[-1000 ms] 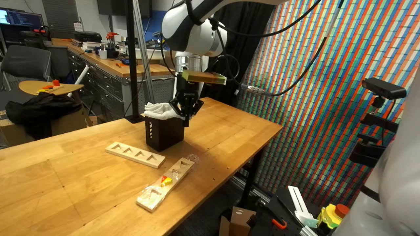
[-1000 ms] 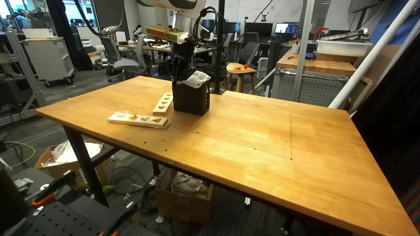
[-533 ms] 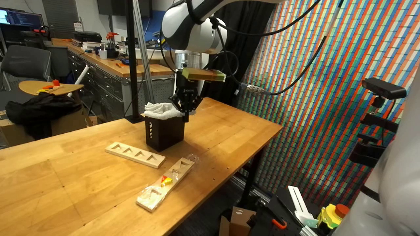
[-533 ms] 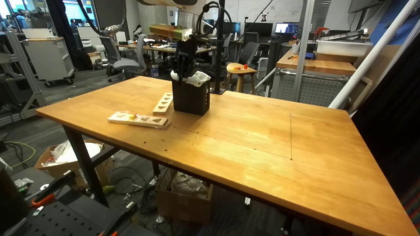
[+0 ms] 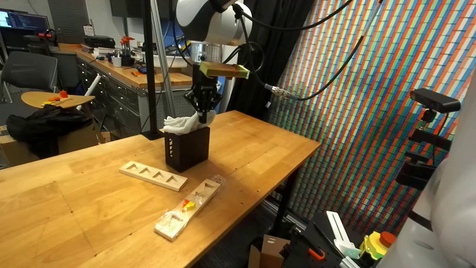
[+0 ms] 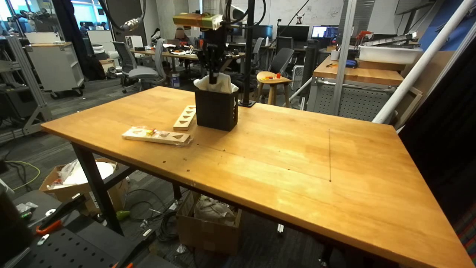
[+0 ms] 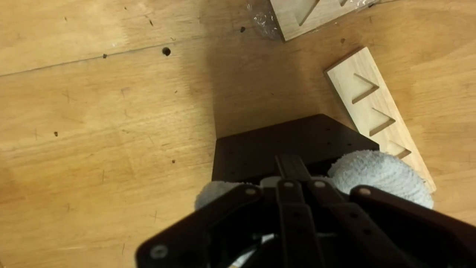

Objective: Pick the cloth and shove it in the box

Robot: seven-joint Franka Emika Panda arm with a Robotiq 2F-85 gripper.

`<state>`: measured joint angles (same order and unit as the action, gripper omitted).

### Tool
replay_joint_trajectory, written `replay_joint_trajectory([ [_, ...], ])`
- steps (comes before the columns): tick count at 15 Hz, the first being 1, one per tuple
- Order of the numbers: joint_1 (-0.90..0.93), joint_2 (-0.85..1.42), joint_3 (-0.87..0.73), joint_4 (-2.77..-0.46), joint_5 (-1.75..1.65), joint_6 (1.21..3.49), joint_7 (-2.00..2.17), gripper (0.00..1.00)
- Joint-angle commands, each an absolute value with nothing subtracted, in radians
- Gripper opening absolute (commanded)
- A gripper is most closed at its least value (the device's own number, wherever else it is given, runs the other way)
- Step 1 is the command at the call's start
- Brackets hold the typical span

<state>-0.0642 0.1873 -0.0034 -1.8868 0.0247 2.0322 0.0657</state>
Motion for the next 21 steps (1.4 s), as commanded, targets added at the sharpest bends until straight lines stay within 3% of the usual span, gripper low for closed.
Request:
replay_joint_trajectory([
  [1, -0.047, 0.23, -0.005, -1.823, 0.043, 2.05, 0.041, 0.01],
  [21, -0.058, 0.435, 0.021, -1.675, 0.11, 2.052, -0.135, 0.01],
])
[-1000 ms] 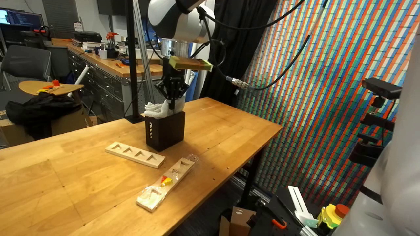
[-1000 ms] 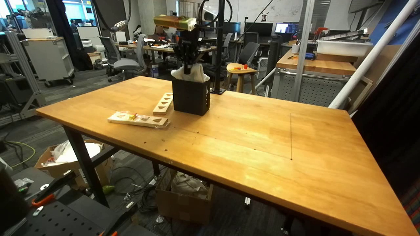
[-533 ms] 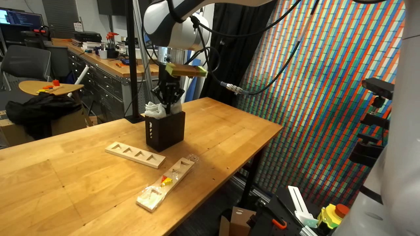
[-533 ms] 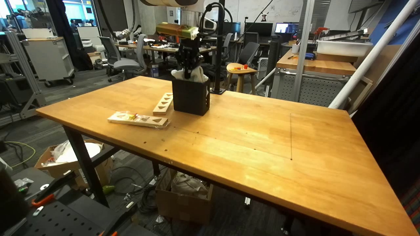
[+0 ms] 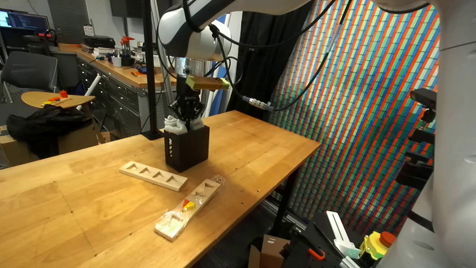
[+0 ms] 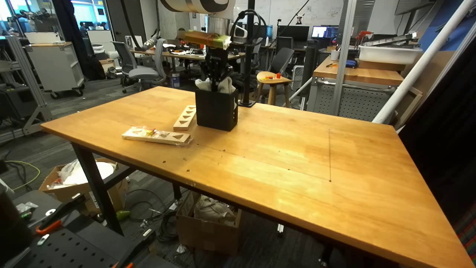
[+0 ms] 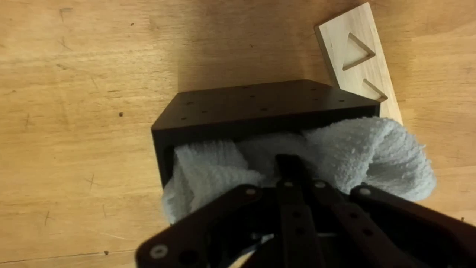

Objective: Pick the cloth and shove it in the box

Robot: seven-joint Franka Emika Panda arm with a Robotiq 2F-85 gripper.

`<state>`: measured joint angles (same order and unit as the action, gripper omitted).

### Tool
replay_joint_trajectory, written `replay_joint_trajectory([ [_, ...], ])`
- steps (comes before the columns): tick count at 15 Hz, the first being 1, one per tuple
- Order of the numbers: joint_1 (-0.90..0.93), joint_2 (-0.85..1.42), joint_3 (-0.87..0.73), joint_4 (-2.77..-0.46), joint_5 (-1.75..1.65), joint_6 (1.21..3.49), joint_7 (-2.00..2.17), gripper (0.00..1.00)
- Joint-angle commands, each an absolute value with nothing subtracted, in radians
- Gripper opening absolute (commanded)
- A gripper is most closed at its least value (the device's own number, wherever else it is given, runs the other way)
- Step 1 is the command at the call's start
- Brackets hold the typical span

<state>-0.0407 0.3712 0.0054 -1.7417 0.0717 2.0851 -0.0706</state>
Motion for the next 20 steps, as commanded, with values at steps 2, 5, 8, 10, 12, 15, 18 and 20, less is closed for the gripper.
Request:
replay_joint_trajectory([
  [2, -0.07, 0.478, 0.029, -1.661, 0.142, 2.037, -0.177, 0.01],
  [5, -0.094, 0.548, 0.044, -1.635, 0.198, 2.001, -0.238, 0.01],
  [8, -0.119, 0.614, 0.06, -1.601, 0.241, 1.953, -0.28, 0.01],
  [10, -0.13, 0.638, 0.064, -1.572, 0.259, 1.922, -0.294, 0.01],
  [12, -0.133, 0.645, 0.064, -1.549, 0.261, 1.897, -0.293, 0.01],
  [15, -0.12, 0.606, 0.056, -1.555, 0.241, 1.899, -0.27, 0.01],
  [18, -0.093, 0.529, 0.039, -1.589, 0.198, 1.929, -0.234, 0.01],
  [20, -0.081, 0.484, 0.032, -1.601, 0.163, 1.937, -0.216, 0.01],
])
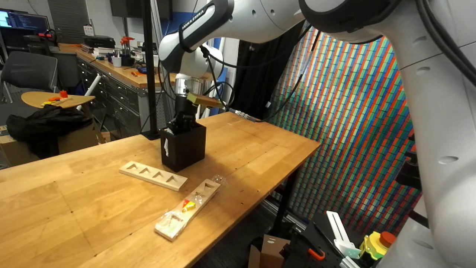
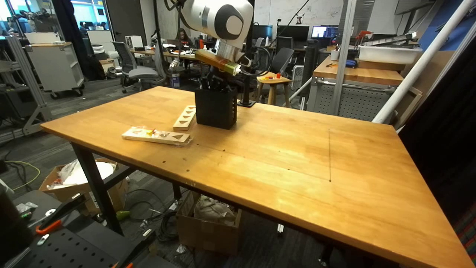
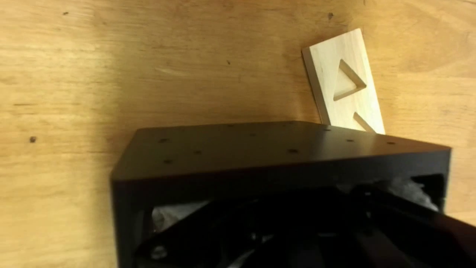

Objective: Pick the cloth and shove it in the box

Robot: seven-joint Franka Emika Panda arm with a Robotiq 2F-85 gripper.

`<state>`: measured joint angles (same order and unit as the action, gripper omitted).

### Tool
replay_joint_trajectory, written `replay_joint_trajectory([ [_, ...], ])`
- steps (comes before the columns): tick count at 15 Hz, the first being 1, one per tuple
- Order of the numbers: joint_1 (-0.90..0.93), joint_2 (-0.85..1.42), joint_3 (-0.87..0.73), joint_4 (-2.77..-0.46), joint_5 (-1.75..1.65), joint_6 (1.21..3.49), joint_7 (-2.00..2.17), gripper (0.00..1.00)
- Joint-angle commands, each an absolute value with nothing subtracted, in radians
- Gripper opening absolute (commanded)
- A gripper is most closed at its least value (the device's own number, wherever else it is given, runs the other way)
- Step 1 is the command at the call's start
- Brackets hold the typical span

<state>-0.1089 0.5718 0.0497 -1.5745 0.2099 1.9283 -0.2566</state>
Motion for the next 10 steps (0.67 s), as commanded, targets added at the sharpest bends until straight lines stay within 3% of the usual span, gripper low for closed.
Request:
replay_joint_trajectory([
  [1, -0.076, 0.465, 0.029, -1.603, 0.146, 1.938, -0.208, 0.01],
  [10, -0.053, 0.425, 0.033, -1.562, 0.073, 1.934, -0.189, 0.01],
])
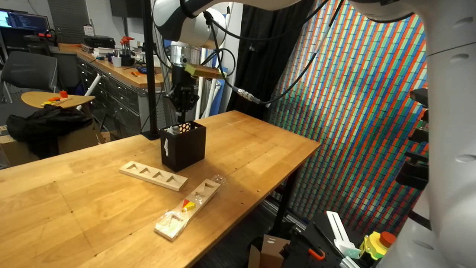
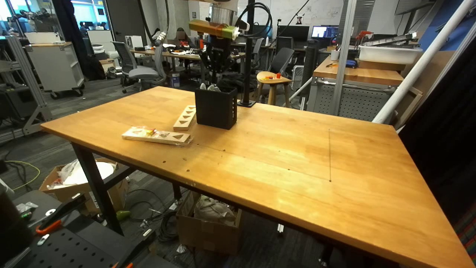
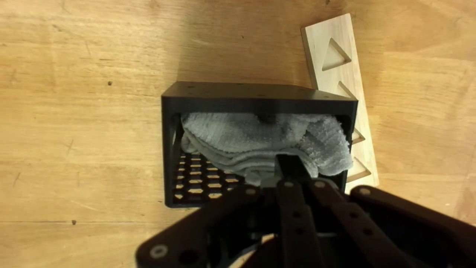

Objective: Pick the cloth and shove it in the box

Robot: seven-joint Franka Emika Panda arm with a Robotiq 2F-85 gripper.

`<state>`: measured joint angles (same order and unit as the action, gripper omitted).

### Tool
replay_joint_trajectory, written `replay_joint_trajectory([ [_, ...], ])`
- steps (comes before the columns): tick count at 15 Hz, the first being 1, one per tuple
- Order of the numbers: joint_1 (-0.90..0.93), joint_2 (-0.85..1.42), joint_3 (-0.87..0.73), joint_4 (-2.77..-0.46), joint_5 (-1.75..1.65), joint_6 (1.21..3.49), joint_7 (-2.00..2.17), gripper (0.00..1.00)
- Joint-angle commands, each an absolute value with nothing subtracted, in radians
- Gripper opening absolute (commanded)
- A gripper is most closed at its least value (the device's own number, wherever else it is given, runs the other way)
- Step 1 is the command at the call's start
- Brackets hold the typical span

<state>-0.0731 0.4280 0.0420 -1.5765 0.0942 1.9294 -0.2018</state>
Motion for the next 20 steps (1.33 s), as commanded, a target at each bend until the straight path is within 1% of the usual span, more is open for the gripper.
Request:
replay_joint_trajectory([
  [1, -0.05, 0.432, 0.034, -1.552, 0.072, 1.929, -0.189, 0.01],
  [5, -0.032, 0.457, 0.036, -1.511, 0.058, 1.896, -0.18, 0.01],
  [20, -0.019, 0.535, 0.045, -1.441, 0.077, 1.888, -0.185, 0.01],
])
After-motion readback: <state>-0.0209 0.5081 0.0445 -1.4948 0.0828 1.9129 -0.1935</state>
